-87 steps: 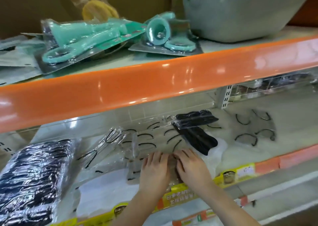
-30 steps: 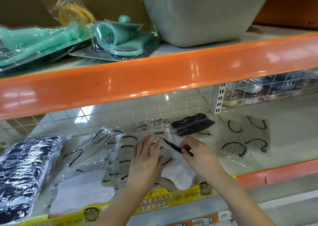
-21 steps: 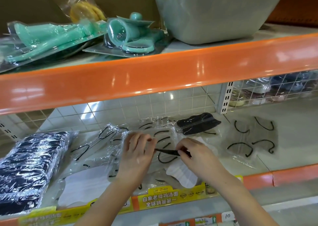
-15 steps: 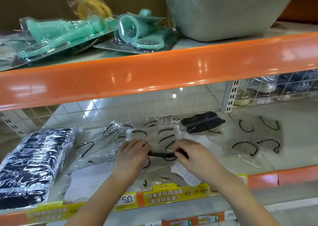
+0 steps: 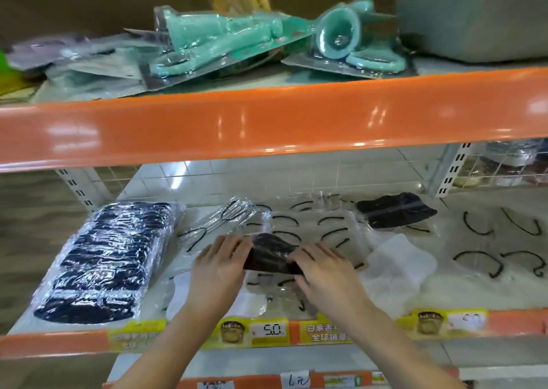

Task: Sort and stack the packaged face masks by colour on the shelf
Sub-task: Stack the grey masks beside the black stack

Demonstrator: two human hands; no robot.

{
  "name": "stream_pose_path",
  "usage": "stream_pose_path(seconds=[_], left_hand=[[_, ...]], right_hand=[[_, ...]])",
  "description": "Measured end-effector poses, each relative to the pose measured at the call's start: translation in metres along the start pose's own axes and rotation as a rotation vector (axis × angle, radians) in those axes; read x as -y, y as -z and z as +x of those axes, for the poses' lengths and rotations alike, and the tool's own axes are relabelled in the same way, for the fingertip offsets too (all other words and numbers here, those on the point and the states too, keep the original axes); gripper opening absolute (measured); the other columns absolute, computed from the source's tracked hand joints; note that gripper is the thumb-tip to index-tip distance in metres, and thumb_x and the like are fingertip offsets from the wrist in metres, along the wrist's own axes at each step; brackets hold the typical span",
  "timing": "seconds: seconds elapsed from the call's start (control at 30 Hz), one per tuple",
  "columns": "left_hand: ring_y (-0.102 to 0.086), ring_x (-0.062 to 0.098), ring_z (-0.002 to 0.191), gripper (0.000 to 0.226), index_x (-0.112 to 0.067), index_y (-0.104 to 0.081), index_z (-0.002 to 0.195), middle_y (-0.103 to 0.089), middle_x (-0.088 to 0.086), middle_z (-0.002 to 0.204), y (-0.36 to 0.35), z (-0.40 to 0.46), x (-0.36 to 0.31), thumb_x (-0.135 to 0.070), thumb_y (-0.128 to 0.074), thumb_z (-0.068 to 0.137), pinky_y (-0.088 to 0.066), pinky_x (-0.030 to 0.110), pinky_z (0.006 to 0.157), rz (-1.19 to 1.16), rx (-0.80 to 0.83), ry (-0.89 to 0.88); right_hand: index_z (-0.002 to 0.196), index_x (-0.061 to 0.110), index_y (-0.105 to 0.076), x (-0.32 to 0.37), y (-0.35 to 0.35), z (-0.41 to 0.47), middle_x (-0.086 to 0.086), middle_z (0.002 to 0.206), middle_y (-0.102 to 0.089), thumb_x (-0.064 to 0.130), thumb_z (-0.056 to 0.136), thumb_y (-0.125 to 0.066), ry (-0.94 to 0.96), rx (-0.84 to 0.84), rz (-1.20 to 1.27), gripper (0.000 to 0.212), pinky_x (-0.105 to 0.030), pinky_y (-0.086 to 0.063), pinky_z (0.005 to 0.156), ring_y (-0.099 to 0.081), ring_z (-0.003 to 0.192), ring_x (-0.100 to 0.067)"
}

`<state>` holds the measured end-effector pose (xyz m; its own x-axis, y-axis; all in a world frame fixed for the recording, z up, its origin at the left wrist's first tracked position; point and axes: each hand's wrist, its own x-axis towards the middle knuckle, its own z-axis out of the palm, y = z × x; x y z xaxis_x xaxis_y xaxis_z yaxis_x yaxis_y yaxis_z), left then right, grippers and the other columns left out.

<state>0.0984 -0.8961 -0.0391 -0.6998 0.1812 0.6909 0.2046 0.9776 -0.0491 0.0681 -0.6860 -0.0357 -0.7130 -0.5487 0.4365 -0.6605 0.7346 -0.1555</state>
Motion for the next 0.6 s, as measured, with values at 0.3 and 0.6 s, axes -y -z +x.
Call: stream_pose_path(seconds=[0.3, 0.6], left_hand=[[-0.060, 0.028, 0.071, 0.009, -0.012, -0.066, 0.081, -0.063, 0.004, 0.082, 0.018, -0.040, 0.072, -0.009, -0.060, 0.076, -0.045, 0.035, 0.058, 0.015, -0.038, 0.013], [-0.061, 0.028, 0.070, 0.021, -0.007, -0.066, 0.077, -0.064, 0.007, 0.081, 0.039, -0.072, 0.147, -0.012, -0.047, 0.084, -0.046, 0.036, 0.059, 0.053, -0.028, 0.042]], right_hand=[[0.081, 0.017, -0.066, 0.057, -0.041, 0.025, 0.002, 0.083, -0.064, 0.019, 0.070, -0.058, 0.055, -0.120, -0.034, 0.014, -0.030, -0.053, 0.065, -0.063, 0.075, -0.021], [0.083, 0.017, -0.068, 0.127, -0.075, 0.063, 0.002, 0.079, -0.061, 0.012, 0.071, -0.067, 0.099, -0.180, -0.015, 0.014, -0.032, -0.050, 0.064, -0.061, 0.072, -0.020]])
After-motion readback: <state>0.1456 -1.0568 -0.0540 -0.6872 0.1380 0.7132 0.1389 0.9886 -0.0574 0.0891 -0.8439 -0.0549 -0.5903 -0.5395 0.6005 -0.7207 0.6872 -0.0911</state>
